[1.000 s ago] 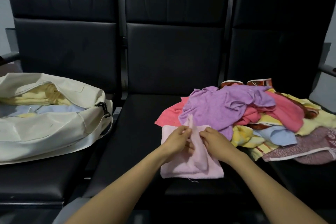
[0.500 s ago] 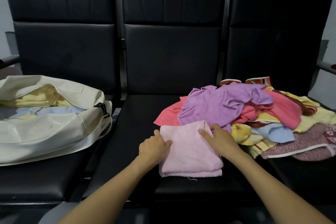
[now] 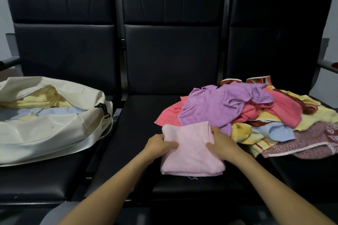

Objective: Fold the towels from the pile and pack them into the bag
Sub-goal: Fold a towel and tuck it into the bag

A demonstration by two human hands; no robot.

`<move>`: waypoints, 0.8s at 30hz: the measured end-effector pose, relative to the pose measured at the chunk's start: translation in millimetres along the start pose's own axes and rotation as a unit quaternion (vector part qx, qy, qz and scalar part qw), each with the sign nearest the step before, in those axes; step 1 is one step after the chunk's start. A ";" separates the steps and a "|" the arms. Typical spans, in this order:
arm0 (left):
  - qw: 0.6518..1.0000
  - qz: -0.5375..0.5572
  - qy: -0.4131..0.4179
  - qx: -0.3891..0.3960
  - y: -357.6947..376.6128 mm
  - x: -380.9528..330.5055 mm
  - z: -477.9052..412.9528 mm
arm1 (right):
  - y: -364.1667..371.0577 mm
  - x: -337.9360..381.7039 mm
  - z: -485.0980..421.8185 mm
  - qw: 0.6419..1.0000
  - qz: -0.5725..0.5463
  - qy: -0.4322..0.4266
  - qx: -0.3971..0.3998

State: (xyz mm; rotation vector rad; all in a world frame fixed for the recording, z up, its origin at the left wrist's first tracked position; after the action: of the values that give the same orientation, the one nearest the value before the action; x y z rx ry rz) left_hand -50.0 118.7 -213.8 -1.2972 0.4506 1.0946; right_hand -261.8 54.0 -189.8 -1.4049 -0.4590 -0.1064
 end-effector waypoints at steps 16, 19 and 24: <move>0.935 0.348 0.026 0.064 -18.5 -84.6 54.3 | -16.4 42.4 17.9 0.992 -0.072 -0.050 -0.089; 0.907 0.414 0.027 0.069 -33.5 -91.0 59.0 | 11.3 44.1 10.4 0.911 -0.407 0.067 0.013; 0.857 0.506 0.046 0.087 -50.4 -86.4 60.2 | 29.9 76.0 12.8 0.709 -0.688 0.097 0.125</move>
State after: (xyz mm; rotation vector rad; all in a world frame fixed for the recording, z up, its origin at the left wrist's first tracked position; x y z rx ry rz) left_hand -65.3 145.6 -101.2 -0.9184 1.3723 1.7936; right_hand -185.8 86.5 -188.1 -0.4953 -1.2167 -1.3451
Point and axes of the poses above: each hand's wrist, its own z-axis away from the middle knuckle, its own y-axis out of the palm, x = y × z, the point moved 10 cm from there along -z, towards the middle knuckle, and after that the axes turned 4 degrees about -x, right-handed, at the moved point
